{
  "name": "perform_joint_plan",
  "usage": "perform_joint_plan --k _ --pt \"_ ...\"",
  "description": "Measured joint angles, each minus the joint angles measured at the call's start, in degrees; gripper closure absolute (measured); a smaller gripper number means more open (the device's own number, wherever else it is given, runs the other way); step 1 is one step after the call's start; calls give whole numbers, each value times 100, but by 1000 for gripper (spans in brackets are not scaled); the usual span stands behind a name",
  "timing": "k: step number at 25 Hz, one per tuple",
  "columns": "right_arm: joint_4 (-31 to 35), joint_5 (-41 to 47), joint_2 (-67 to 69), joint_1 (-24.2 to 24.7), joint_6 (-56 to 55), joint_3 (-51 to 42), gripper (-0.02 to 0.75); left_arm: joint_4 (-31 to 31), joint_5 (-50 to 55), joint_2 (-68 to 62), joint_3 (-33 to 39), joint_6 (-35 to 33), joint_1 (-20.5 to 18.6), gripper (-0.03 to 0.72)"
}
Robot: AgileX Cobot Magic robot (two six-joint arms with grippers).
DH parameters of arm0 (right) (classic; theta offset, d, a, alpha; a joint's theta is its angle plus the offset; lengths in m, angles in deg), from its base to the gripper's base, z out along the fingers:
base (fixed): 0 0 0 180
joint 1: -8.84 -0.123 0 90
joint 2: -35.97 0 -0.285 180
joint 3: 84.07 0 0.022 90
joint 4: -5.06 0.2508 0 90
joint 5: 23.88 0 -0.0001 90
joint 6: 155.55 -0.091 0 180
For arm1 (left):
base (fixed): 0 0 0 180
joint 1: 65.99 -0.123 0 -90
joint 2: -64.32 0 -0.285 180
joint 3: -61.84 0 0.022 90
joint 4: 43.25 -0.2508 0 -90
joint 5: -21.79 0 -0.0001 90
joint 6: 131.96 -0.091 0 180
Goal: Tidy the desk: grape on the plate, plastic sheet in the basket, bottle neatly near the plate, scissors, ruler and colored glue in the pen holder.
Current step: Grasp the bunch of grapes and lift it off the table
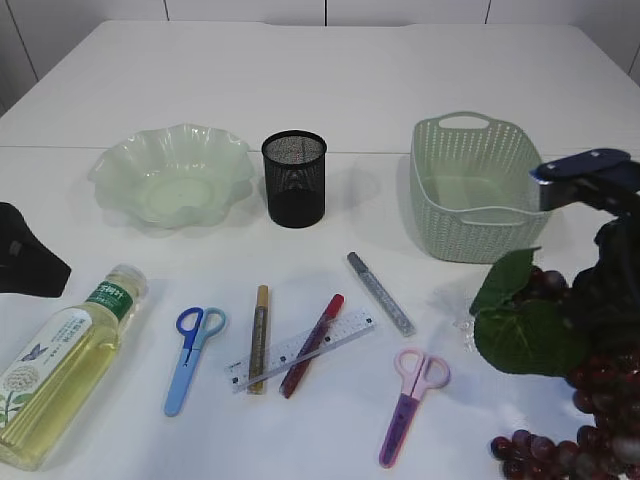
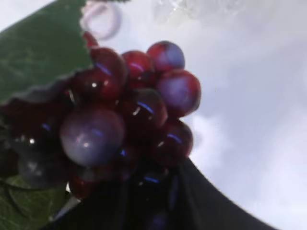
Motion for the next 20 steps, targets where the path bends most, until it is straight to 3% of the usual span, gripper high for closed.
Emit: perform_joint_plan --k 10,15,20 --pt "1870 251 -1929 0 86 124 554 59 233 0 0 -43 0 253" --pt "2713 249 -2096 0 127 646 557 71 233 0 0 -127 74 253" --pt "3471 175 -2072 0 381 1047 557 164 200 0 0 -131 400 253"
